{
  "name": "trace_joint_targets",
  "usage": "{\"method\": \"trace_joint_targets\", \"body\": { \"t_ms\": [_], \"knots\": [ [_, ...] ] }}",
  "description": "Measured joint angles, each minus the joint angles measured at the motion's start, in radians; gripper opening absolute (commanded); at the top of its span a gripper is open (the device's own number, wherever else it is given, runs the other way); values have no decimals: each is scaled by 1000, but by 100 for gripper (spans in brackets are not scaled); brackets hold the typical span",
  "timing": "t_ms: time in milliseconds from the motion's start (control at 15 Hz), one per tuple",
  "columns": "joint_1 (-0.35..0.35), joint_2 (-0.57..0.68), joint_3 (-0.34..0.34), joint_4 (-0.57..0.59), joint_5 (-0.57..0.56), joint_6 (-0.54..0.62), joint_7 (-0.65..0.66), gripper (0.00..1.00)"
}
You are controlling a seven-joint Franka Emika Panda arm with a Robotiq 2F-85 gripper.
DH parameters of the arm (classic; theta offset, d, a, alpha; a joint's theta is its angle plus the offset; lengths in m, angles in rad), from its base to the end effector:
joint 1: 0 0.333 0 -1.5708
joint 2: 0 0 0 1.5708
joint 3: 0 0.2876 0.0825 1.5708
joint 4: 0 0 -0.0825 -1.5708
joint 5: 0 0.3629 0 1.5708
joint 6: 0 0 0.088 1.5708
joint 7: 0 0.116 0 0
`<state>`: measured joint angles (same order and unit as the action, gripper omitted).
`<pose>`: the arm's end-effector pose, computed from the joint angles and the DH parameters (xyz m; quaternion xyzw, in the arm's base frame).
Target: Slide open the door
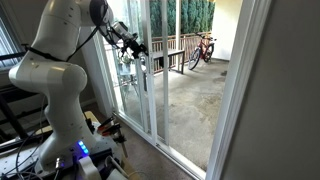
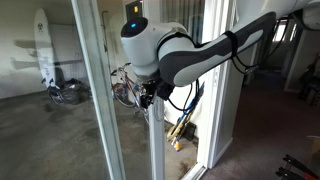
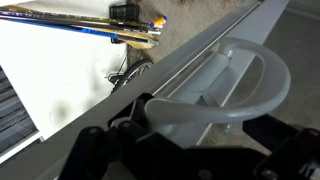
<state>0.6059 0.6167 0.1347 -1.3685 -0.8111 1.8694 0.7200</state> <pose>0.5570 0.4013 0.3462 0.9314 0.1369 0.1853 0.2818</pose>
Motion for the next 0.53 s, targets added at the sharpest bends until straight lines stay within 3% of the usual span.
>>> {"method": "trace_joint_targets", "body": {
  "t_ms": [533],
  "knots": [
    [-3,-28,-2,-54,-26,83,139,100]
  ]
}}
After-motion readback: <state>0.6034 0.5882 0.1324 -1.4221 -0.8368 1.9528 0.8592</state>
